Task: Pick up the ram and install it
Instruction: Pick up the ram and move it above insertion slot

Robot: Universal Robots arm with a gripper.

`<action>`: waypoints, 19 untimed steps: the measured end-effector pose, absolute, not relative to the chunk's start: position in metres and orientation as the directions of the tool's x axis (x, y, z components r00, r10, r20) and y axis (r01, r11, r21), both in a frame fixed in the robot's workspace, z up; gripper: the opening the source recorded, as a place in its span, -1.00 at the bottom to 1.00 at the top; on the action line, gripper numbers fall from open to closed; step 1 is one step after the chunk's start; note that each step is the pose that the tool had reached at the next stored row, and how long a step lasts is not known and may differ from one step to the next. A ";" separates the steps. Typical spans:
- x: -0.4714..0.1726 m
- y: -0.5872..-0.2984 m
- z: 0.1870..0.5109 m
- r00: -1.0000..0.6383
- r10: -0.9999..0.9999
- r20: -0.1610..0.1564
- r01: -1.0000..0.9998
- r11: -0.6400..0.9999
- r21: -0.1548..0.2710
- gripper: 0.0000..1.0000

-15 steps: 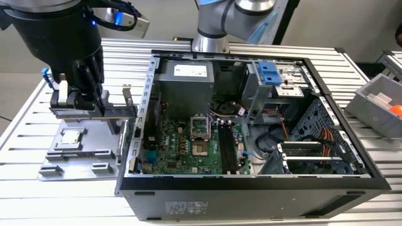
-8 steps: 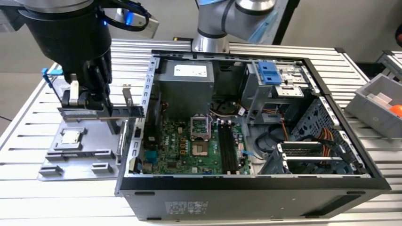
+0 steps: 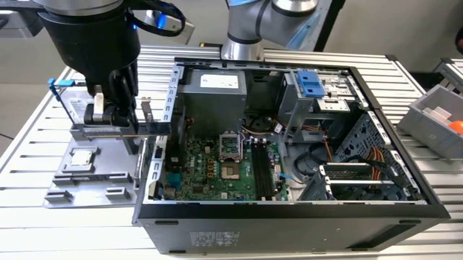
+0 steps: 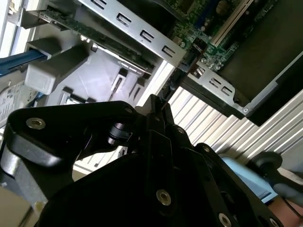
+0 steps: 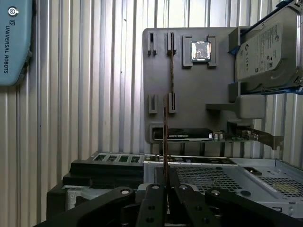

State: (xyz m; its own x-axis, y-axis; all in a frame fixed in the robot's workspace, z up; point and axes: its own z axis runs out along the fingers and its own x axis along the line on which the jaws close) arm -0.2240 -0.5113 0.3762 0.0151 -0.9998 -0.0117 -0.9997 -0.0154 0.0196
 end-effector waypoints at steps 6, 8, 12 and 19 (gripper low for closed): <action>-0.211 -0.511 0.376 0.015 -1.000 -0.012 -0.999 -0.015 0.028 -1.00; -0.206 -0.511 0.376 0.015 -1.000 -0.012 -0.999 -0.015 0.036 -1.00; -0.200 -0.511 0.376 0.015 -1.000 -0.012 -0.999 -0.015 0.037 -1.00; -0.191 -0.511 0.376 0.015 -1.000 -0.012 -0.999 -0.015 0.037 -1.00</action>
